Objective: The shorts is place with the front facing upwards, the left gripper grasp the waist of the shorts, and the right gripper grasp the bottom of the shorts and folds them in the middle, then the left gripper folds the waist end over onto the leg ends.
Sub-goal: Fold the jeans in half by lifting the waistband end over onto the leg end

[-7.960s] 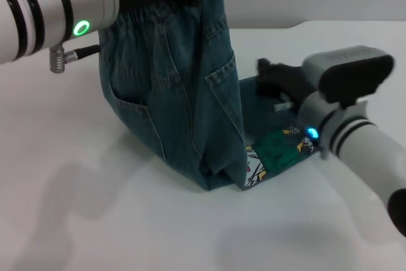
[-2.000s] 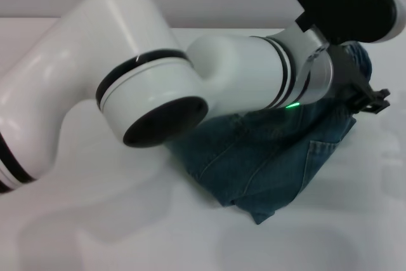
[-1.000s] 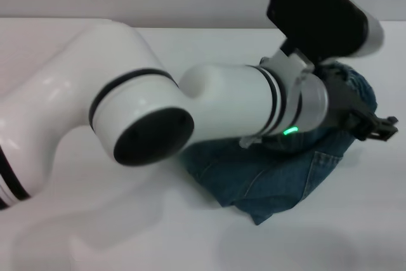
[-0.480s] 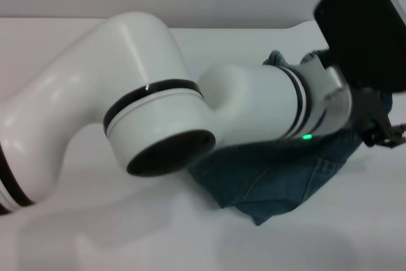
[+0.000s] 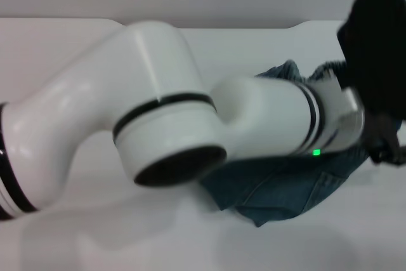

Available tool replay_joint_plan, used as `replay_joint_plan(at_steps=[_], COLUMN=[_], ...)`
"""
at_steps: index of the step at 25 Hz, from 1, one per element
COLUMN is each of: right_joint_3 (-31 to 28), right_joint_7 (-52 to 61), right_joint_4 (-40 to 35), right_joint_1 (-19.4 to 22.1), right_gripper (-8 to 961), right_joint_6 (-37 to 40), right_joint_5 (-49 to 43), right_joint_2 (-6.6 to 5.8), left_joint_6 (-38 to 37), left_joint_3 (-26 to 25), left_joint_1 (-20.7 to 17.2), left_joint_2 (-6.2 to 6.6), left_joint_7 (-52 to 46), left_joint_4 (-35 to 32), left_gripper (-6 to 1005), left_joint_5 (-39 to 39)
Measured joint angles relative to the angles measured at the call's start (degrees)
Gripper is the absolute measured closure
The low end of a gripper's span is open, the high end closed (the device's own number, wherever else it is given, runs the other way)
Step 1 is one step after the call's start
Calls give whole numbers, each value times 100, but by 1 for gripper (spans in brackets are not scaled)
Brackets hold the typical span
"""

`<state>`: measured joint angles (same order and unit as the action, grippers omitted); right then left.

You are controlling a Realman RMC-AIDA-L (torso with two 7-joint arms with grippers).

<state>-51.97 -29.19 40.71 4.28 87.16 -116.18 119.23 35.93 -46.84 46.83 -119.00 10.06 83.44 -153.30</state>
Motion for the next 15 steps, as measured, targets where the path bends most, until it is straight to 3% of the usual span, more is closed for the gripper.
replay_joint_plan(at_steps=[4, 7, 11, 15], right_joint_3=[12, 21, 44, 53], right_joint_7=[1, 1, 1, 1], right_joint_4=[-21, -20, -1, 28], right_joint_1=[-24, -28, -33, -33], right_gripper=[955, 955, 955, 955], right_joint_6=[-1, -3, -5, 10], right_joint_5=[0, 0, 0, -1], right_joint_2=[-3, -3, 0, 3], left_joint_6=[71, -40, -997, -1680], left_joint_3=[-530, -899, -1056, -1017], left_joint_1=[-36, -90, -428, -732], left_joint_2=[16, 30, 47, 24], left_joint_7=[-309, -365, -309, -353], left_joint_4=[97, 24, -129, -180], left_gripper=[178, 180, 181, 183], left_joint_5=[290, 949, 1783, 1832])
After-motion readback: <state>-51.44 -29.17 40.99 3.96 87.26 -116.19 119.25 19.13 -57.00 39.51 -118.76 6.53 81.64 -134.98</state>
